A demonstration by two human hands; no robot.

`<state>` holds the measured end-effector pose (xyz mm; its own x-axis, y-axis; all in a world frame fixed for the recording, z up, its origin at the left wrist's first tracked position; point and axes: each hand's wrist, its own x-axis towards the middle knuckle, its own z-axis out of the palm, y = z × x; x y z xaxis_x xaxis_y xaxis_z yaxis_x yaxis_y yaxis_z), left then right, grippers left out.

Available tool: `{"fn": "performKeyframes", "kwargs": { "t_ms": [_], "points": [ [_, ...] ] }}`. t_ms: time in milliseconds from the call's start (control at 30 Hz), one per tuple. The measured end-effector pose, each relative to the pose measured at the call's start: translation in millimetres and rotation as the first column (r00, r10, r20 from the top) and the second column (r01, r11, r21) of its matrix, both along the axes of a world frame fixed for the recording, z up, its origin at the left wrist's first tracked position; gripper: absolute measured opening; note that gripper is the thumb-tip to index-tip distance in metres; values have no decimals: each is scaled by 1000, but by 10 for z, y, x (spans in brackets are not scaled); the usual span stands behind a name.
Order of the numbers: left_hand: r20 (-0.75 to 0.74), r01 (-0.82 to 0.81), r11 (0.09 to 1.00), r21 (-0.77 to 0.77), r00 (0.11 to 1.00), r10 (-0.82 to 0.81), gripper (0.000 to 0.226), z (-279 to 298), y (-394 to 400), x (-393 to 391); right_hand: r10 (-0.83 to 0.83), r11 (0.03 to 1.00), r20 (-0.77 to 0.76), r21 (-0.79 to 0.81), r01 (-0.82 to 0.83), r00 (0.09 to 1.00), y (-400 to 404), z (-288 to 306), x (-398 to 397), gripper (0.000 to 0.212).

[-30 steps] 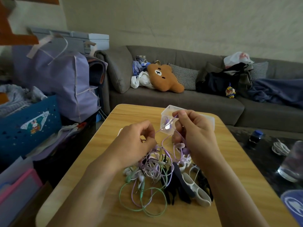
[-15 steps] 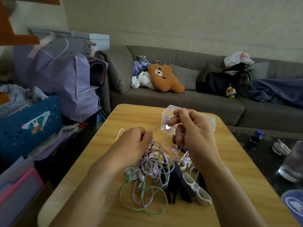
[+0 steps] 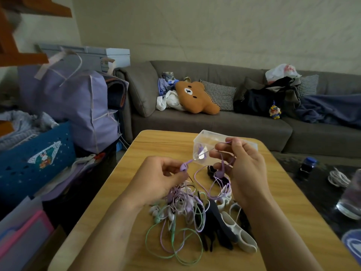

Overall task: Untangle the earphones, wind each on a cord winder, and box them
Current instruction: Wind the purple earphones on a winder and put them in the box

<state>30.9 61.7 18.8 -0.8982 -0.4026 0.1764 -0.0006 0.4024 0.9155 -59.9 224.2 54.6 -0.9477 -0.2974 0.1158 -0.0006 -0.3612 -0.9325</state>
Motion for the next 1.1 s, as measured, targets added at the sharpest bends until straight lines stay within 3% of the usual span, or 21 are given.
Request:
{"fn": "performKeyframes", "kwargs": {
  "t_ms": [133,300,400,567,667,700,767,800,833,900,933,967,1000,1033,1100],
  "points": [
    [-69,-102,993,66,992,107,25,40,31,10,8,1000,2,1,-8,1000,40,25,-9,26],
    [-128,-269,957,-111,959,255,24,-27,35,-39,40,998,-8,42,-40,999,51,55,-28,25],
    [-188,-353,926,-134,927,326,24,-32,33,-51,48,999,-44,27,-47,998,71,60,-51,25],
    [-144,-461,887,-14,879,454,14,-46,-17,-72,66,995,-67,77,-61,996,180,114,-102,25],
    [-80,-487,857,167,860,504,8,-15,-48,-76,95,983,-142,171,-70,985,270,138,-159,25],
    [-50,-481,864,145,869,492,11,4,-41,-64,122,969,-192,237,-75,974,302,148,-170,25],
    [35,-486,860,-156,867,497,16,3,-22,-60,173,928,-322,370,-45,931,382,176,-186,22],
    [47,-500,800,-331,838,543,21,-9,0,-55,184,907,-396,422,0,899,422,194,-197,20],
    [13,-523,724,-450,806,591,28,-11,38,-48,182,889,-464,454,57,867,463,219,-209,18],
    [-267,-610,635,-474,786,557,38,59,189,-26,157,886,-566,443,138,809,540,296,-217,17],
    [-385,-580,695,-425,810,442,41,105,290,-24,145,899,-596,412,146,790,567,340,-206,17],
    [-421,-456,817,-354,858,296,43,165,428,-23,134,919,-612,371,133,780,591,387,-181,18],
    [-373,-251,931,-267,917,141,46,210,572,-28,128,941,-617,324,102,777,600,431,-148,19],
    [-279,-24,986,-163,960,-23,53,217,699,-44,129,959,-614,279,61,779,599,465,-109,19],
    [-94,223,974,-35,970,-226,73,88,862,-142,138,973,-608,232,9,782,581,495,-37,20]
  ]
}}
